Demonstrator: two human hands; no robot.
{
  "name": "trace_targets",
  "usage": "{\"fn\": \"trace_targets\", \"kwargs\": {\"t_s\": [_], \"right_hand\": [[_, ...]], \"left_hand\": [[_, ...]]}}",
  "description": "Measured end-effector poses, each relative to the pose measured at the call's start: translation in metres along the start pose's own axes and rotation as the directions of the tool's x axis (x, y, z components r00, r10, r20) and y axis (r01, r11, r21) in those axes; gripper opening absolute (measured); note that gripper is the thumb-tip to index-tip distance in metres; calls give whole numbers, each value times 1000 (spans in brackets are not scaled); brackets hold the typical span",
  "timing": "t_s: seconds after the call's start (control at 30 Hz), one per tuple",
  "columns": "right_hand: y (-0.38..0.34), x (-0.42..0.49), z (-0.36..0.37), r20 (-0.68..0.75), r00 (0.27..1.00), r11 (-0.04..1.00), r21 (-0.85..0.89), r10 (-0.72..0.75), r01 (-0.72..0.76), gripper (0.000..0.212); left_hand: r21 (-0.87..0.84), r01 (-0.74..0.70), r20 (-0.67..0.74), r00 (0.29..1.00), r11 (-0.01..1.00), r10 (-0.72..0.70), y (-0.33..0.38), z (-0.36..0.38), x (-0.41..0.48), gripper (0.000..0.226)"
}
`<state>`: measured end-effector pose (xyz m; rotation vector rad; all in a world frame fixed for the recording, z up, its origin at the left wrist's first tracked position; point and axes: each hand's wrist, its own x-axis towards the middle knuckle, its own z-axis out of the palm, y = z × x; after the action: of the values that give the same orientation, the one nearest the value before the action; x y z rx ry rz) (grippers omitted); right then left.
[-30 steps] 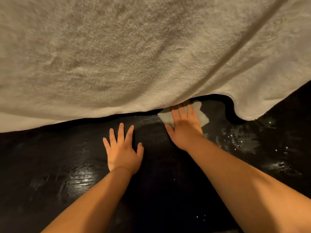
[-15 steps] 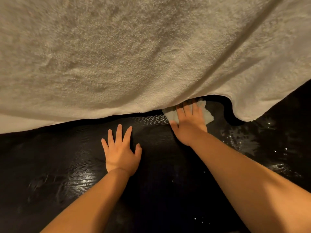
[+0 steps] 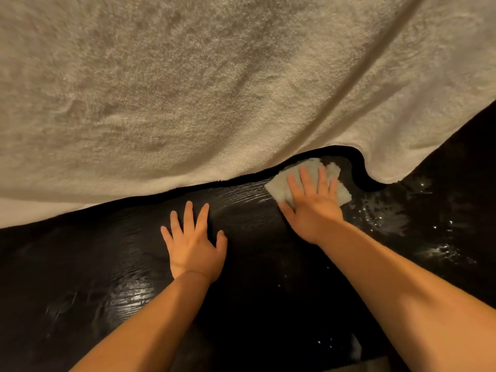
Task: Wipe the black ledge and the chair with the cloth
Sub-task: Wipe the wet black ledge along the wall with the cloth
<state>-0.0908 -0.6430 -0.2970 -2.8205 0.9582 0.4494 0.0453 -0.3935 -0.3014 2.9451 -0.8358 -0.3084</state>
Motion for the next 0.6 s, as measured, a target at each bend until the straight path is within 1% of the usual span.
{"fn": "trace_targets", "kwargs": {"t_s": [0.03, 0.13, 0.23, 0.27, 0.3, 0.4, 0.47, 0.5, 0.53, 0.6], "right_hand": [[-11, -14, 4, 5, 1000, 1000, 2, -28, 28, 80], [-37, -63, 23, -43, 982, 982, 48, -183, 185, 80], [-25, -68, 30, -34, 951, 951, 31, -307, 308, 76], [-17, -59, 27, -54, 953, 954, 34, -297, 299, 75], [-7, -48, 24, -65, 966, 966, 50, -250, 253, 75], [10, -26, 16, -6, 999, 994, 99, -37, 37, 76], [0, -32, 22, -27, 999, 992, 115, 46, -43, 73], [-12, -41, 24, -60, 997, 992, 114, 56, -49, 73], [-24, -54, 28, -100, 994, 993, 117, 36, -24, 73], [-45, -84, 37, -146, 987, 990, 115, -65, 82, 73]], "left_hand": [[-2, -1, 4, 1000, 1000, 1, 0, -1, 0, 74], [-13, -6, -9, 1000, 1000, 6, 1, -2, 0, 74], [-16, -5, -12, 1000, 1000, 4, -1, 0, -1, 74], [-16, -9, -13, 1000, 1000, 9, -2, 0, -1, 74], [-15, -12, -13, 1000, 1000, 12, -2, 0, -1, 73], [-18, -8, -3, 1000, 1000, 8, -3, 1, -1, 73], [-16, -10, 8, 1000, 1000, 10, -2, 2, 0, 73], [-15, -12, 11, 1000, 1000, 12, -2, 2, 0, 74], [-15, -13, 15, 1000, 1000, 14, -3, 1, 0, 74], [-23, -18, 17, 1000, 1000, 19, -3, 1, 0, 74]]}}
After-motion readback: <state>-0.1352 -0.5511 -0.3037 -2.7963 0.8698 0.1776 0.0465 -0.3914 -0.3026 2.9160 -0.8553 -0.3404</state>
